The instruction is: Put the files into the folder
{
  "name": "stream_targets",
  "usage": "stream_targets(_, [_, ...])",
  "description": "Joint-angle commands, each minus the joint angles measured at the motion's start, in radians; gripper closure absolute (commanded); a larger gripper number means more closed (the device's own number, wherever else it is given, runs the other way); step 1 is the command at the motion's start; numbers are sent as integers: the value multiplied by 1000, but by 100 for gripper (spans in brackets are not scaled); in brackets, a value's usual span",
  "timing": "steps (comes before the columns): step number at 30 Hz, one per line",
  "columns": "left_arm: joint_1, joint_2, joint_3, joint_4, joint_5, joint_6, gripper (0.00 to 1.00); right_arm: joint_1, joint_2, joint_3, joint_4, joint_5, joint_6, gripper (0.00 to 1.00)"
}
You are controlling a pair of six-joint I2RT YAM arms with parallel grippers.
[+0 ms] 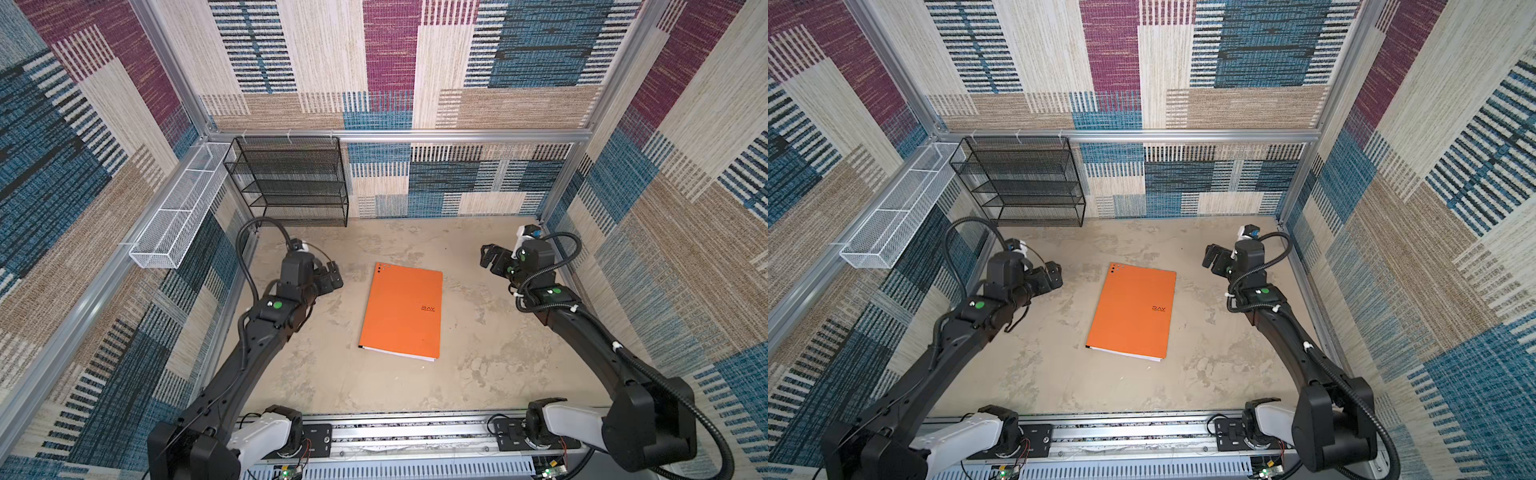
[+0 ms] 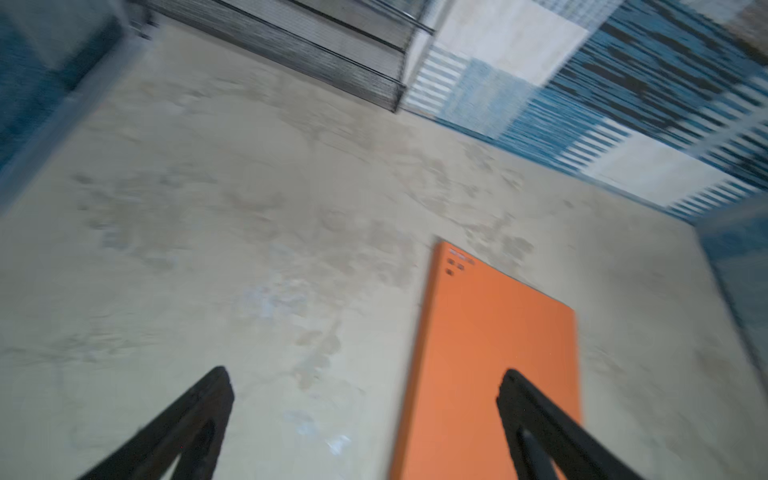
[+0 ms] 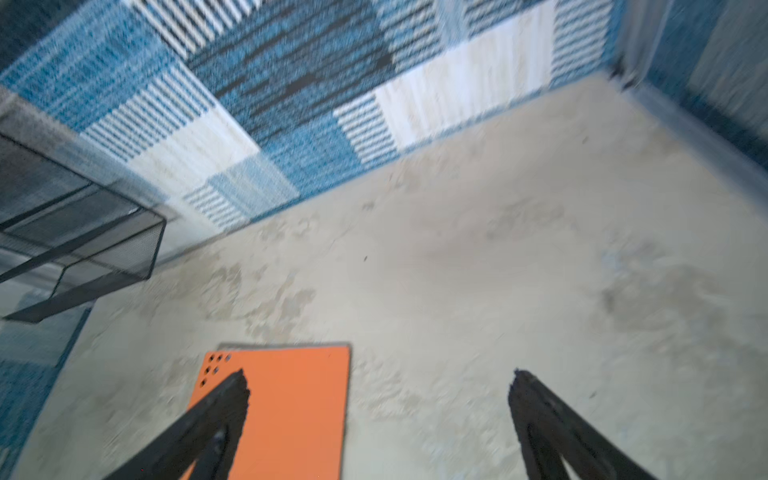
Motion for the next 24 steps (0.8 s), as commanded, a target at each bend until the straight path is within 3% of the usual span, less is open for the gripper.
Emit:
stream_targets(1, [5,-32,-244,500,-304,249,1,-12,-26,-171,362,130,-223,0])
stream_targets(2, [7,-14,-290,598,-309,316,1,-14,-23,-217,415,161,-236,0])
stream_targets(4, [28,71,-311,666,-387,339,1,-27,0,-304,531,206,-220,0])
stream_targets(8, [87,232,-286,707,-337,393,1,-85,56,-441,758,162,-158,0])
stream_targets(11, [115,331,-340,918,-303,439,1,-95,110,-496,868,166,-184,1])
stream_targets(13, [149,394,-417,1148,-239,456,1,-108,150,-568,1047,129,-222,0])
stream_targets(15, [163,352,-383,1001,-172,425,1,-122,142,-579,1075,63,-264,0])
stream_targets(18, [196,416,-428,1142,28,476,1,-132,180,-627,1218,43,-286,0])
stream_targets(20, [202,470,-461,1282,16,485,1,-144,246,-666,1364,53,-275,0])
stream_targets(24, [227,462,-372,1086,56,460,1,-143,263,-618,1273,-47,-309,0])
